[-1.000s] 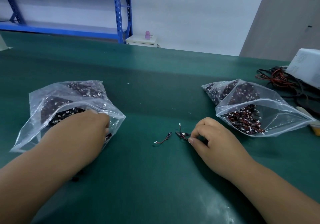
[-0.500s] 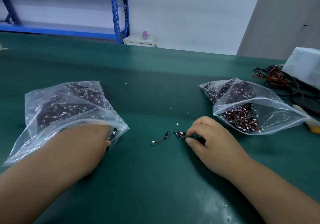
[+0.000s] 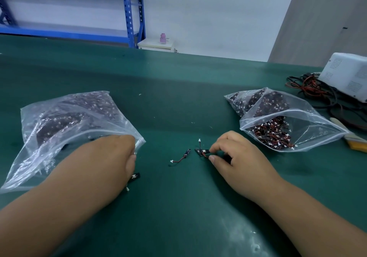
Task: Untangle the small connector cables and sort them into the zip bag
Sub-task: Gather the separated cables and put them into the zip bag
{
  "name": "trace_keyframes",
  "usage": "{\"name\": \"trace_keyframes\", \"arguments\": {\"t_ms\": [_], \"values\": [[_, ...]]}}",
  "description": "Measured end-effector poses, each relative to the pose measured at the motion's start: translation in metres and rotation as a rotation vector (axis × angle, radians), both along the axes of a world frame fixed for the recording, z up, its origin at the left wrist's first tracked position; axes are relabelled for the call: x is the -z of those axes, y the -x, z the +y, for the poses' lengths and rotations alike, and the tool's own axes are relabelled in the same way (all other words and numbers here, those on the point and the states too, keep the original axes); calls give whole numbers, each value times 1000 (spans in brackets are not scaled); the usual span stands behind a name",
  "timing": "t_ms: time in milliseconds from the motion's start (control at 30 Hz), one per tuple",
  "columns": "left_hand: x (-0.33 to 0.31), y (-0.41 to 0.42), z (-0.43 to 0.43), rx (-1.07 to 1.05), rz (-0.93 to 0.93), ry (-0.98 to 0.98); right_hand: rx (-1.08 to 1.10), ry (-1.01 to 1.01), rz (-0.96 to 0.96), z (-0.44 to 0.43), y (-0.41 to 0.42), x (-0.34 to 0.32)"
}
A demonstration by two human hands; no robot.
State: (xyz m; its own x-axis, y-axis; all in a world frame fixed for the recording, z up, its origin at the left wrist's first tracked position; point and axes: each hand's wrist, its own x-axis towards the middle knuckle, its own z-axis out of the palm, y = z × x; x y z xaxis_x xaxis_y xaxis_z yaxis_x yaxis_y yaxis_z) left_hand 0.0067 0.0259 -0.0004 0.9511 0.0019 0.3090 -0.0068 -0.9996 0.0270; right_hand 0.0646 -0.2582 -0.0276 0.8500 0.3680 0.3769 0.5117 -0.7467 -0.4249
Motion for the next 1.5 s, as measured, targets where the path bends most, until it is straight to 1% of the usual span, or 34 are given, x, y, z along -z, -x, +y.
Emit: {"name": "trace_keyframes", "arguments": {"t_ms": [100,200,267,400,433,533,667,700,767,833,867,900,967,1033,1167,1233,1300,1367,1500], "values": [[-7,7,-3,-70,-22,12,5,1,-4,0,0,-1],[-12,10,-7,-109,1,-31,2,27,12,1,0,-3],[-15,11,-8,-126,-23,-41,15,47,21,1,-1,-4],[-22,16,-12,-158,-25,3,58,61,13,2,0,-4],[-23,17,-14,-149,-35,26,67,62,12,2,0,-4],[-23,22,-18,-32,-97,102,61,72,19,3,0,-5],[-23,26,-26,181,-53,122,33,97,20,3,0,-6],[-20,25,-28,231,-32,143,19,93,-5,4,1,-7],[-15,23,-30,299,-2,169,-35,72,-118,5,7,-10],[-15,23,-34,380,30,131,-127,55,-227,11,18,-14],[-16,23,-37,424,57,80,-176,67,-261,16,24,-15],[-18,25,-40,464,65,41,-221,87,-279,22,31,-15],[-23,28,-45,527,4,20,-298,112,-257,35,42,-14],[-21,28,-46,548,-4,1,-337,115,-230,43,46,-13],[-20,29,-46,563,7,25,-316,140,-216,46,44,-15],[-22,29,-45,555,45,69,-337,133,-246,42,42,-14],[-21,28,-46,518,128,110,-329,142,-298,38,40,-12],[-10,25,-41,513,72,192,-301,147,-348,32,35,-10],[-3,21,-33,429,92,201,-263,50,-367,19,23,-8]]}}
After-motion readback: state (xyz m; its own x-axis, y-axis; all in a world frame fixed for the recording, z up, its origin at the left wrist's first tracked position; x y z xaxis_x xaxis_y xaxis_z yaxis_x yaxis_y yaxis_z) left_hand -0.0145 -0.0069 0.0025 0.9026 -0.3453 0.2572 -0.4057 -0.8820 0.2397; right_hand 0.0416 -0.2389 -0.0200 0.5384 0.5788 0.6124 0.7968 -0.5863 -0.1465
